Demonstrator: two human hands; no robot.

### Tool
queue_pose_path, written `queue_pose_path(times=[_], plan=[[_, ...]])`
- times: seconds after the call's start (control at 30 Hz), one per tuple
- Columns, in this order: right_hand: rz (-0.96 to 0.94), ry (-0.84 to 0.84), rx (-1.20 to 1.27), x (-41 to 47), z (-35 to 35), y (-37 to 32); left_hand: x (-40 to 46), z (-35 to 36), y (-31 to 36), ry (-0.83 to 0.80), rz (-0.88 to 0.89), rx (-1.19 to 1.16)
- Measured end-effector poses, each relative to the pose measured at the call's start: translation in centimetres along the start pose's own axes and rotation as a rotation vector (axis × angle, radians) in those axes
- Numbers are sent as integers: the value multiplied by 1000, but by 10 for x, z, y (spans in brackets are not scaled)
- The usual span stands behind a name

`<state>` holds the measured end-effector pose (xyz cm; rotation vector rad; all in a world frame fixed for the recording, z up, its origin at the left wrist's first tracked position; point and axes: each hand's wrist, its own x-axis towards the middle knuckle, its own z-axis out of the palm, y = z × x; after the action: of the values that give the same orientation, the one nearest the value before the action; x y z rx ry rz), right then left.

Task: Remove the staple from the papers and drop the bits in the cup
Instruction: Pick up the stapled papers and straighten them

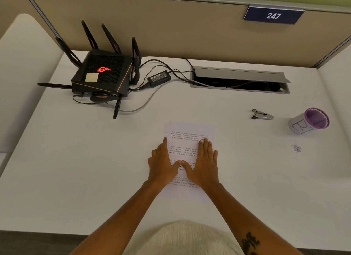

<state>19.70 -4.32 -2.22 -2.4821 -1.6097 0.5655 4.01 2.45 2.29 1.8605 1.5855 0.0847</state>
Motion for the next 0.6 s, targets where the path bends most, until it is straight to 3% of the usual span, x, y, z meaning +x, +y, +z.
queue_pose_path(times=[0.6], plan=[[-12, -4, -59, -5, -5, 2, 84, -31, -20, -119, 343, 286]])
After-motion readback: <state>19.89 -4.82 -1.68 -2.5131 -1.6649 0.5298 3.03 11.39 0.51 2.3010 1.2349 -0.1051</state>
